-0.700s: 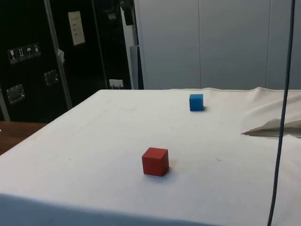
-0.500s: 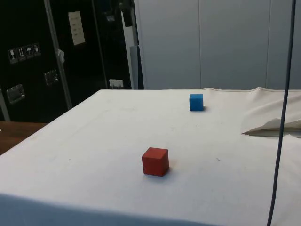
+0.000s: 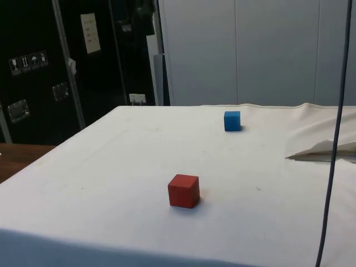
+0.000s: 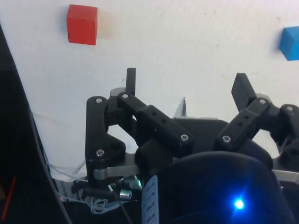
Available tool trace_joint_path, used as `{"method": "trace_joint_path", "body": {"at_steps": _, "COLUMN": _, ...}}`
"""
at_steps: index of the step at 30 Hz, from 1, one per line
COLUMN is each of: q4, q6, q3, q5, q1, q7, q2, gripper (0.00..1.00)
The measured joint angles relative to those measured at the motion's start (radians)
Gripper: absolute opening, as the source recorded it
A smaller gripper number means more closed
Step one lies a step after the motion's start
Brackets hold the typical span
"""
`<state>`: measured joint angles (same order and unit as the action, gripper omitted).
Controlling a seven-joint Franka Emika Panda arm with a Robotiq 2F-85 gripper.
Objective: Stack the two cubes.
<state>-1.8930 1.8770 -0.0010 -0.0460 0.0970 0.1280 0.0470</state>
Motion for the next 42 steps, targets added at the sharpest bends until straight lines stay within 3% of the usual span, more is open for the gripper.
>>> {"method": "trace_joint_path", "body": {"at_steps": 21, "q4": -0.208, "q6": 0.135, "q3": 0.062, "q5": -0.045, "q1": 0.003, "q7": 0.091, "q2": -0.111, "gripper": 1.0}}
{"method": "trace_joint_path", "body": {"at_steps": 42, "q4": -0.468, "q6": 0.345, "q3": 0.094, "q5": -0.052, "q1": 0.003, "q7": 0.136, "q2": -0.241, "gripper": 1.0}}
